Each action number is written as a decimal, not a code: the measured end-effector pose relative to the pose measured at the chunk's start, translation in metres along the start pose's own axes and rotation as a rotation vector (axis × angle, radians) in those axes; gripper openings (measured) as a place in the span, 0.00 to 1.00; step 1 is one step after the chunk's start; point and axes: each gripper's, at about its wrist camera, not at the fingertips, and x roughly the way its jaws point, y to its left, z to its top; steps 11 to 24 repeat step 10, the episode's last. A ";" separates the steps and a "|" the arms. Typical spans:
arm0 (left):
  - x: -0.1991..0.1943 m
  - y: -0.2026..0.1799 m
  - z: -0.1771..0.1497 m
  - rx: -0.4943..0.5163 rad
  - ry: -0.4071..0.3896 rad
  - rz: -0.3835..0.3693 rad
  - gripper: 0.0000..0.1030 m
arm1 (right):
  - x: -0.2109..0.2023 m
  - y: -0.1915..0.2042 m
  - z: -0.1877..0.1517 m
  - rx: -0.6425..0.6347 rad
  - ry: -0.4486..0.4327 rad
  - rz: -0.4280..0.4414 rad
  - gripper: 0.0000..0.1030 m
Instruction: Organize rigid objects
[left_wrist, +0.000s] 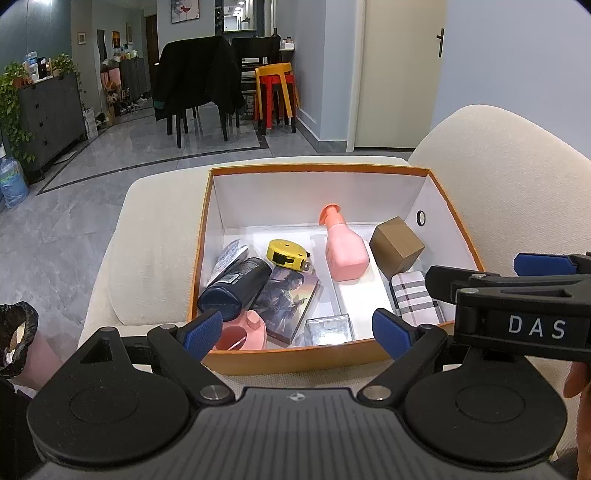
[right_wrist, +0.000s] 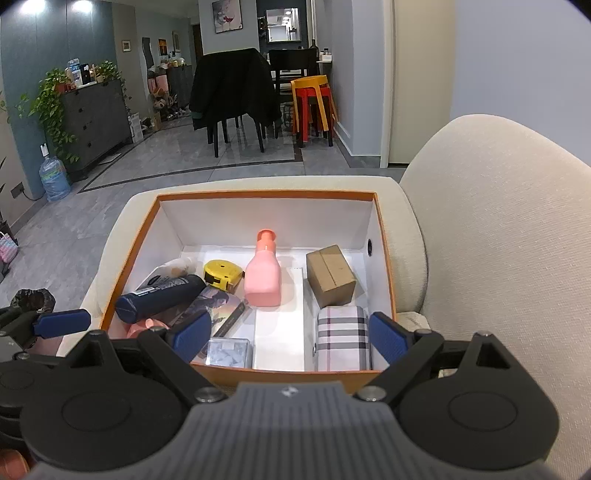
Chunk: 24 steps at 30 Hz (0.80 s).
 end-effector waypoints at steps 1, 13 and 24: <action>0.000 0.000 0.000 -0.001 0.000 -0.002 1.00 | 0.000 0.000 0.000 0.000 0.000 0.000 0.88; -0.006 0.002 -0.001 -0.008 -0.025 -0.015 1.00 | -0.007 0.003 0.000 -0.009 -0.008 -0.005 0.88; -0.006 0.002 -0.001 -0.008 -0.025 -0.015 1.00 | -0.007 0.003 0.000 -0.009 -0.008 -0.005 0.88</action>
